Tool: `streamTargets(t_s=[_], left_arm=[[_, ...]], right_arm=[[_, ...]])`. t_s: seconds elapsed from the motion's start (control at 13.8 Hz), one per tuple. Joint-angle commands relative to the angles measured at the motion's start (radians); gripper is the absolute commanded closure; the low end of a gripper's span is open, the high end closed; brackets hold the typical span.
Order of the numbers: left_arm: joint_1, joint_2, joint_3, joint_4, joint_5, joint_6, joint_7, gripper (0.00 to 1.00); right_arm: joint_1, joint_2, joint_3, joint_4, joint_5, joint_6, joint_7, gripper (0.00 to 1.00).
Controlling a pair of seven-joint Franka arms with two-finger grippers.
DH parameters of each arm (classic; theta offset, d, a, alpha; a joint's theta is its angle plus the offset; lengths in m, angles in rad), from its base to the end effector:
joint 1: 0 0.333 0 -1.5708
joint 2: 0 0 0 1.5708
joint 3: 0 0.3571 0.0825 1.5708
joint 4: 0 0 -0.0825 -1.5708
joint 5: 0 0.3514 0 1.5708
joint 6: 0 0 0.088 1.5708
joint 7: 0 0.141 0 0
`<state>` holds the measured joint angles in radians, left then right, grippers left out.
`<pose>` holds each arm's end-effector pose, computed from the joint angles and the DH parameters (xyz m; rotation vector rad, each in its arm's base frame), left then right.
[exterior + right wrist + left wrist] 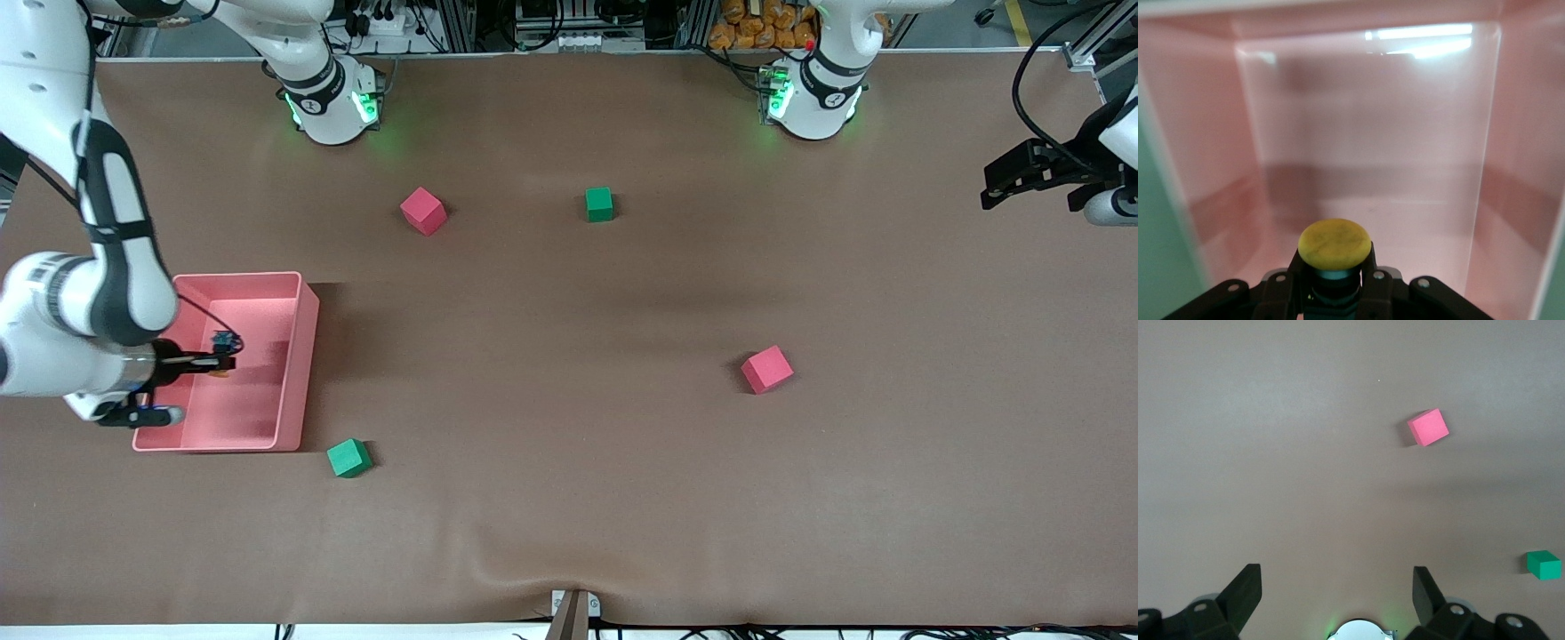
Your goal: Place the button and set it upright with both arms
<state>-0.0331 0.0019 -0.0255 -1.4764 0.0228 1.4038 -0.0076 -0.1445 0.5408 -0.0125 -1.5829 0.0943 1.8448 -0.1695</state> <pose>0.5021 -0.0259 0.6574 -3.1136 0.0748 0.1148 0.6369 -0.0891 0.3229 -2.9916 0.0372 0.3945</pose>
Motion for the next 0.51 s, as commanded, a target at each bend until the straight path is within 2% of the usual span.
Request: streamTargets(t_s=[0.0,0.15,0.29,0.44], left_arm=[[0.006,-0.005,-0.008,-0.010,0.009,0.008,-0.022,0.00],[0.006,-0.007,-0.008,-0.010,0.009,-0.002,-0.017,0.00],[0.004,-0.007,-0.008,-0.012,0.009,-0.018,-0.020,0.00],[0.006,-0.005,-0.008,-0.012,0.009,-0.019,-0.019,0.00]], right_arm=[[0.080,0.005,0.006,0.154,0.009,-0.161,0.125,1.00],[0.169,0.005,0.028,0.204,0.063,-0.200,0.250,1.00],[0.286,0.013,0.032,0.241,0.101,-0.182,0.417,1.00],[0.399,0.063,0.037,0.303,0.104,-0.078,0.564,1.00]])
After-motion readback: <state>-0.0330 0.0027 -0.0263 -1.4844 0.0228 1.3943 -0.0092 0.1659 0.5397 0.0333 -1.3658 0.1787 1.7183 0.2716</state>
